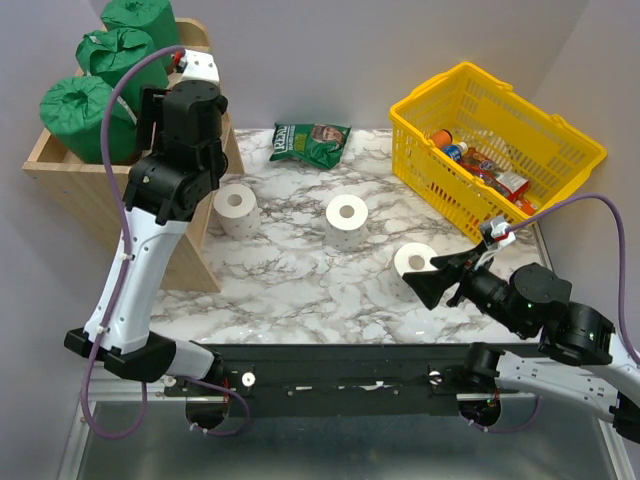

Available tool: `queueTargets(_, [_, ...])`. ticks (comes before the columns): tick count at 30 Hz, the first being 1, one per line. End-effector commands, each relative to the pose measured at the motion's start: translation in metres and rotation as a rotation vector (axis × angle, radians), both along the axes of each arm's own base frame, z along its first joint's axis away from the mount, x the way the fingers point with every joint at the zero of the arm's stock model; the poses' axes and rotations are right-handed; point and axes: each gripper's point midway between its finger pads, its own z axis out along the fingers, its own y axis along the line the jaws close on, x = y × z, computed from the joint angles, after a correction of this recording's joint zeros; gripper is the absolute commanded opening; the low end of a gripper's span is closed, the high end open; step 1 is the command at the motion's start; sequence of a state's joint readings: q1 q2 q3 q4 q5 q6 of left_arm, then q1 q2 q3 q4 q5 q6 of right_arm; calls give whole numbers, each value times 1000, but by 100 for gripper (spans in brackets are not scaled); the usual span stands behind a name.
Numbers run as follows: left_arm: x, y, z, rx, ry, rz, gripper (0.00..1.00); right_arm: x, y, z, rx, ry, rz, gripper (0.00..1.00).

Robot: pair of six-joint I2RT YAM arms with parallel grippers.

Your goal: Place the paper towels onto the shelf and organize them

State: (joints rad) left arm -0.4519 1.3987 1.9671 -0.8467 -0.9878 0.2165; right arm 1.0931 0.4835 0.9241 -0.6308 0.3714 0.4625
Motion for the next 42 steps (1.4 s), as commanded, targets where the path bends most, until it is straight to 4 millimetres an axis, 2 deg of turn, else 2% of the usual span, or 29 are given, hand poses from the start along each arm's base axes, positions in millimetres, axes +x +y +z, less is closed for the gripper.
queueTargets(1, [-8,5,8,-43,-32,-31,74,1,1,8,16,-11,0,90])
queueTargets(7, [-4,-6,17,-75,-45,-108,75,1,3,9,16,-8,4,91])
queueTargets(11, [-2,-28,27,-147,-85,-251,76,2,1,10,22,-10,-7,91])
queueTargets(12, [-2,-42,29,-181,-92,-344,77,3,2,9,17,-8,-9,91])
queueTargets(14, [-2,-58,31,-221,-101,-434,79,3,4,7,18,2,-7,90])
queueTargets(15, [-4,-74,34,-253,-105,-523,79,3,6,6,18,6,-7,91])
queueTargets(18, [-2,-100,27,-315,-96,-629,80,2,11,2,10,29,7,91])
queueTargets(20, [-1,-133,12,-359,-50,-742,81,1,12,0,15,42,11,91])
queueTargets(23, [10,-172,-23,-364,50,-804,83,-1,10,-4,23,55,7,91])
queueTargets(24, [11,-198,-39,-346,100,-846,84,-1,8,-6,22,57,1,91])
queueTargets(26, [18,-220,-64,-295,158,-863,84,-1,4,-7,32,64,-12,91])
queueTargets(27, [21,-242,-85,-273,209,-885,84,-3,0,-6,41,62,-16,90])
queueTargets(29, [29,-260,-109,-253,255,-898,85,-4,-4,-5,47,61,-21,90])
queueTargets(30, [34,-272,-128,-244,298,-904,84,-6,-8,-5,48,60,-21,90])
queueTargets(33, [36,-301,-162,-231,359,-954,86,-7,-15,-6,33,60,-32,90])
queueTargets(36, [30,-331,-197,-212,420,-1038,87,-10,-20,-7,36,61,-36,91])
queueTargets(42, [25,-360,-253,-192,529,-1091,86,-13,-27,-3,56,46,-32,91])
